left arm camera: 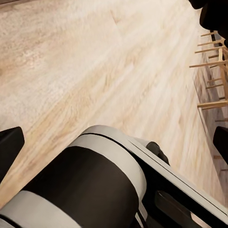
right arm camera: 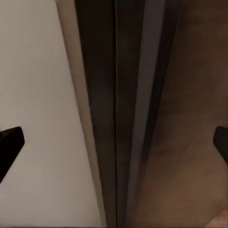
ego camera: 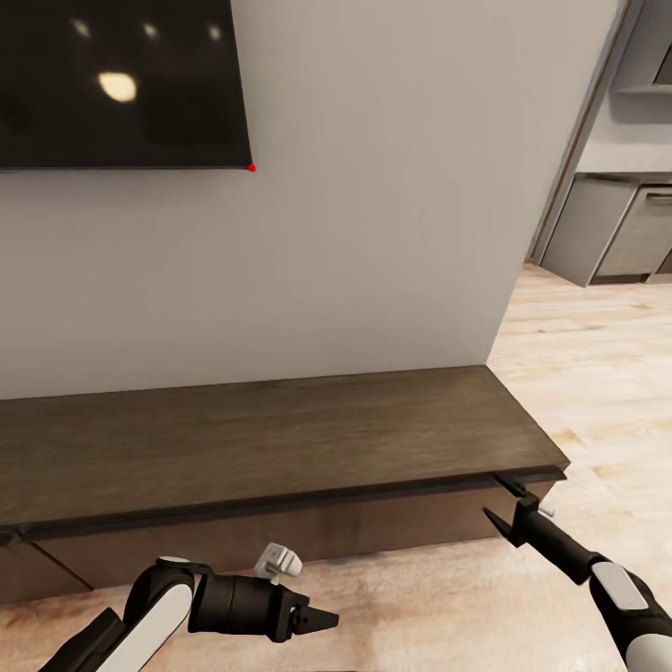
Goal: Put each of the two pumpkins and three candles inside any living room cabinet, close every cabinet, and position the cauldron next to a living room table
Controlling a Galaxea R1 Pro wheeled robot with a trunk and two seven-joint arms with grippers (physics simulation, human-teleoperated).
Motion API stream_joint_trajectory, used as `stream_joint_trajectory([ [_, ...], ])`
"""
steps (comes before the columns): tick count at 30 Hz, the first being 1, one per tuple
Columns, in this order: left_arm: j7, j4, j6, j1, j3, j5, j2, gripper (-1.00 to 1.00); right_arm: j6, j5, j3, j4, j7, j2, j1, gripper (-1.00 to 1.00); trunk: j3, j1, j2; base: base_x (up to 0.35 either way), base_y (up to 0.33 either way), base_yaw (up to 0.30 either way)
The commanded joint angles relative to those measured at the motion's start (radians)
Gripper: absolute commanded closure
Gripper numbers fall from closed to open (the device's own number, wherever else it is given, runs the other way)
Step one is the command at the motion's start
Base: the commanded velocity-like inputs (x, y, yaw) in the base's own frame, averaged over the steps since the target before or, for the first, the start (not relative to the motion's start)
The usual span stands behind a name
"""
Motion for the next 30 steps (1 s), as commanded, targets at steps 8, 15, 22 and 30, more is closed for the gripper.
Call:
stream_joint_trajectory([
  [8, -0.004, 0.0, 0.002, -0.001, -0.001, -0.002, 0.0, -1.0, 0.007, 0.003, -0.005, 0.001, 0.037, -0.007, 0.0, -1.0, -0.02, 0.002, -0.002, 0.0, 0.0, 0.0],
  [15, -0.004, 0.0, 0.002, -0.001, -0.001, -0.002, 0.0, -1.0, 0.007, 0.001, -0.006, 0.001, 0.063, -0.017, 0.001, -1.0, -0.02, 0.002, -0.002, 0.0, 0.0, 0.0],
  [22, -0.004, -0.002, 0.002, -0.001, -0.001, -0.002, 0.0, -1.0, 0.008, -0.001, -0.006, 0.001, 0.076, -0.026, 0.002, -1.0, -0.032, 0.003, -0.002, 0.0, 0.0, 0.0],
  [30, -0.006, -0.002, 0.002, -0.001, -0.001, -0.002, 0.001, -1.0, 0.008, -0.004, -0.006, 0.001, 0.079, -0.027, 0.002, -1.0, -0.032, 0.003, -0.002, 0.0, 0.0, 0.0],
])
